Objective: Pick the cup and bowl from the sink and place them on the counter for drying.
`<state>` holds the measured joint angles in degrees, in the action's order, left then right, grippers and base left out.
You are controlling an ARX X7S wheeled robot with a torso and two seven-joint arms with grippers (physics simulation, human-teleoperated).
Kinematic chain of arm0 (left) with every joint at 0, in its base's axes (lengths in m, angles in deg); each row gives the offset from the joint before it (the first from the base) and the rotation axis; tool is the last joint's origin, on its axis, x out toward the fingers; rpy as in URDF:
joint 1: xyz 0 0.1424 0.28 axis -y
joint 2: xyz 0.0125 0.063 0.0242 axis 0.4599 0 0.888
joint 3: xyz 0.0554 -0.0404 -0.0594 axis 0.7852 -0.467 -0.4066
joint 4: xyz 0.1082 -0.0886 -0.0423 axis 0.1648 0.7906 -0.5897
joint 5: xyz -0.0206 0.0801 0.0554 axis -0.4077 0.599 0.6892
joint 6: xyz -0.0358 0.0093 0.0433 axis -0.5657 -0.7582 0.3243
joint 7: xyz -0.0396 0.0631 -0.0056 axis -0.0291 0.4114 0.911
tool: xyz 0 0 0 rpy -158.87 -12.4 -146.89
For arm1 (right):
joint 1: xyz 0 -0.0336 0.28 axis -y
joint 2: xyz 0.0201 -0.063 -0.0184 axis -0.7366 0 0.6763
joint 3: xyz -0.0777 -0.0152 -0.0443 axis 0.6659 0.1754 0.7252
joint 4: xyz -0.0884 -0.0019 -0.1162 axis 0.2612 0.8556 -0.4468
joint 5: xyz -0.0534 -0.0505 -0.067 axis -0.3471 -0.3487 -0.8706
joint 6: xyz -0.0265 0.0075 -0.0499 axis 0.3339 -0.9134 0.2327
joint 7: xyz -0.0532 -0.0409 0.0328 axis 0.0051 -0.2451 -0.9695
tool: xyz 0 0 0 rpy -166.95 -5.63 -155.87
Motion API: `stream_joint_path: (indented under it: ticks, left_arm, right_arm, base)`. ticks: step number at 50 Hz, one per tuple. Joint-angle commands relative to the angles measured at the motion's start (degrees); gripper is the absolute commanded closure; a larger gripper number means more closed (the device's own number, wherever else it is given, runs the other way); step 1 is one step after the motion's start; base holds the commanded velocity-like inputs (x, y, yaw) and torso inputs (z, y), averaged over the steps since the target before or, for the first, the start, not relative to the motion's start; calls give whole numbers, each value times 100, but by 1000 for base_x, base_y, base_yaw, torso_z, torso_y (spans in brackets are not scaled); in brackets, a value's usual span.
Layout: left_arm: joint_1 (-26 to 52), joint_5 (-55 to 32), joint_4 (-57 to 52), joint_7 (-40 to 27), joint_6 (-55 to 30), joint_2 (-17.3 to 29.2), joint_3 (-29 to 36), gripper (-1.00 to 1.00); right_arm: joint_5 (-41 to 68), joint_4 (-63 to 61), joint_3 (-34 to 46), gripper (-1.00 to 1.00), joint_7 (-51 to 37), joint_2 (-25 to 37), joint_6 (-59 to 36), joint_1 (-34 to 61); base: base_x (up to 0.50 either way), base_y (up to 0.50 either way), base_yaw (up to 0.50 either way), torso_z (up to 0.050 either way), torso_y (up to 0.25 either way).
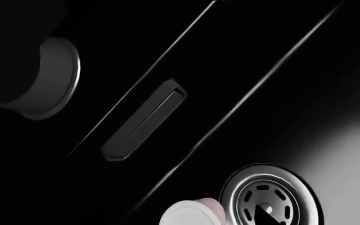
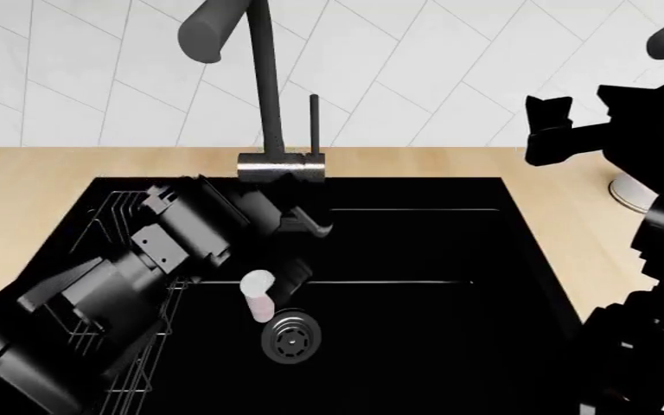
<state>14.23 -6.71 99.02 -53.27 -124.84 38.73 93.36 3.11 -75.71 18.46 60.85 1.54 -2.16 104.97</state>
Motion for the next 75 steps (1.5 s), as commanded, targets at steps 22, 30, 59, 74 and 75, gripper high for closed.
stream_joint_path:
  ticks: [22, 30, 59, 74, 75]
  left_arm:
    - [-319, 260, 1267, 493, 808, -359, 195, -100]
    - [-285, 400, 1840, 596, 1064, -573, 288, -100]
    - [-536, 298, 1835, 543, 1025, -512, 235, -100]
    - [-714, 297, 1832, 489, 1047, -474, 258, -100]
    - [-733, 303, 1839, 486, 1062, -473, 263, -100]
  right_arm:
    - [82, 113, -77, -100, -62, 10, 144, -70]
    - [119, 93, -122, -100, -81, 18, 185, -175]
    - [231, 149, -147, -100, -177, 2, 252, -209]
    - [309, 145, -230, -100, -236, 7, 351, -332]
    - [320, 154, -247, -100, -243, 4, 363, -342]
  base:
    - [0, 0, 0, 0, 0]
    - [0, 0, 0, 0, 0]
    - [0, 0, 0, 0, 0]
    - [0, 0, 0, 0, 0]
    - [0, 0, 0, 0, 0]
